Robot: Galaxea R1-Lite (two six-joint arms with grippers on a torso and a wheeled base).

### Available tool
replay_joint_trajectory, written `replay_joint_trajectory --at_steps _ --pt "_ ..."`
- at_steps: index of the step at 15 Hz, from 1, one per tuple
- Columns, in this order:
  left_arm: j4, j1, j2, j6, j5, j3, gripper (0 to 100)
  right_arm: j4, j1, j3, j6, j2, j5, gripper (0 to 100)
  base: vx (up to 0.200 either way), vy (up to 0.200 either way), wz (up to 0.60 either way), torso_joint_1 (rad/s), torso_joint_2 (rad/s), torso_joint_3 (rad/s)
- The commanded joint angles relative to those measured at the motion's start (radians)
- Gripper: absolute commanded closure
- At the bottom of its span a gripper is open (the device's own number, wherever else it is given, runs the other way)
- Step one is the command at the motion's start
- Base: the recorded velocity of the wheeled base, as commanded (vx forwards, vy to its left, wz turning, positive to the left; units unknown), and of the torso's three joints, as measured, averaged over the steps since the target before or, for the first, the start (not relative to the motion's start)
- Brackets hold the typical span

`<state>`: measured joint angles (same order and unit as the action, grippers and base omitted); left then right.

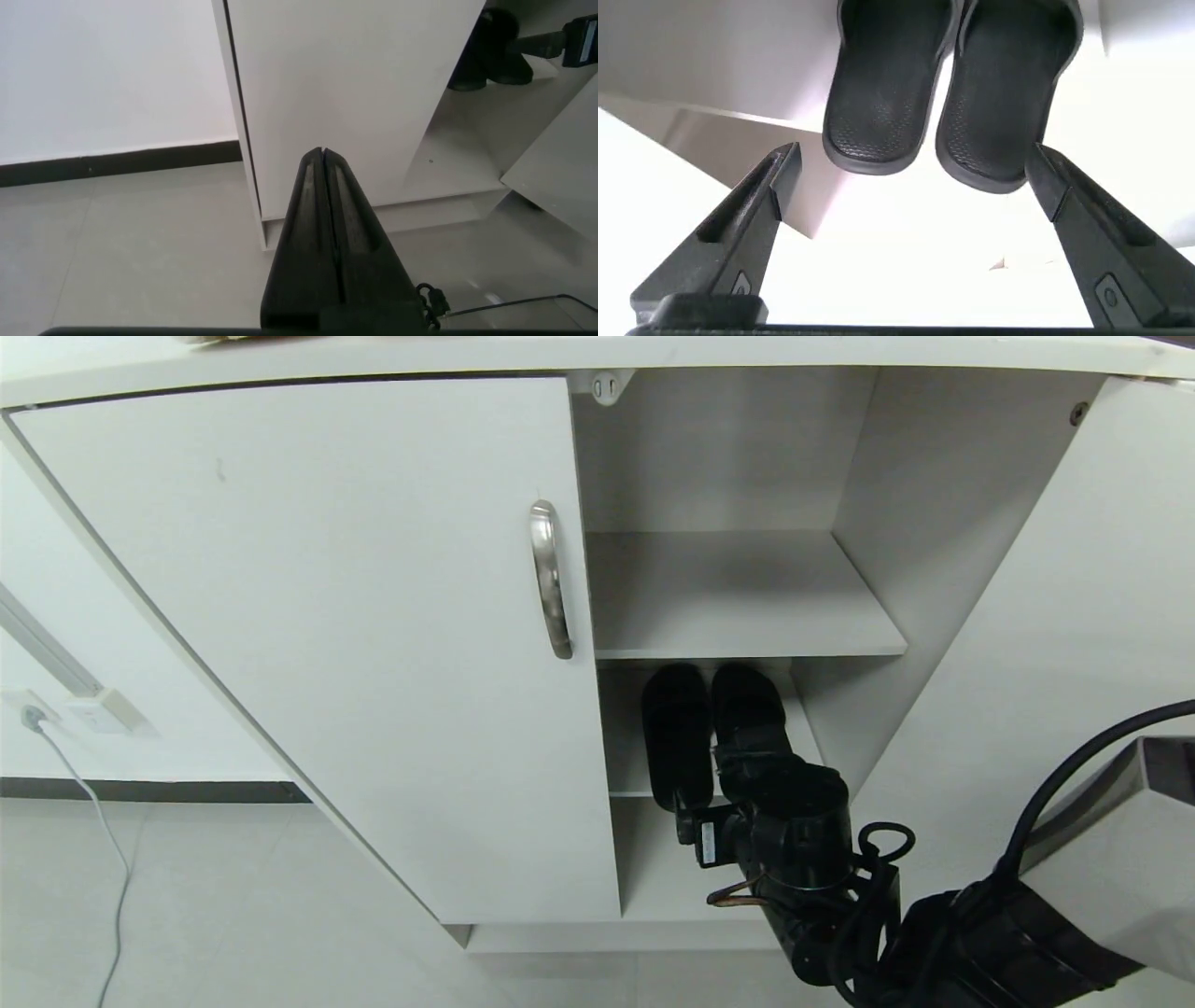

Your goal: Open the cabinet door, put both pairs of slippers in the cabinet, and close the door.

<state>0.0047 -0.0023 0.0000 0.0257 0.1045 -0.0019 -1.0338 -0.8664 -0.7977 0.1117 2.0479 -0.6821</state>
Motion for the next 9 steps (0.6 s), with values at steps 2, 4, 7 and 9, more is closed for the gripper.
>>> replay_joint_trajectory --at_steps 2,4,7,9 --pt "0.0 0.001 0.0 0.0 0.0 -0.001 100 0.001 -0.022 0.003 0.0 -0.017 0.001 0 -0.1 0.0 0.0 -0.001 0.0 0.001" --pt "0.0 -0.001 0.002 0.0 0.0 -0.001 100 0.014 -0.033 0.002 -0.001 -0.015 0.001 0 -0.2 0.0 0.0 0.005 0.0 0.002" --pt "0.0 -0.001 0.002 0.0 0.0 0.0 100 0.014 -0.039 0.002 -0.001 -0.015 0.001 0 -0.2 0.0 0.0 -0.004 0.0 0.002" --pt "0.0 0.001 0.002 0.0 0.0 -0.001 100 0.014 -0.039 0.009 0.002 -0.014 0.001 0 -0.1 0.0 0.0 0.004 0.0 0.001"
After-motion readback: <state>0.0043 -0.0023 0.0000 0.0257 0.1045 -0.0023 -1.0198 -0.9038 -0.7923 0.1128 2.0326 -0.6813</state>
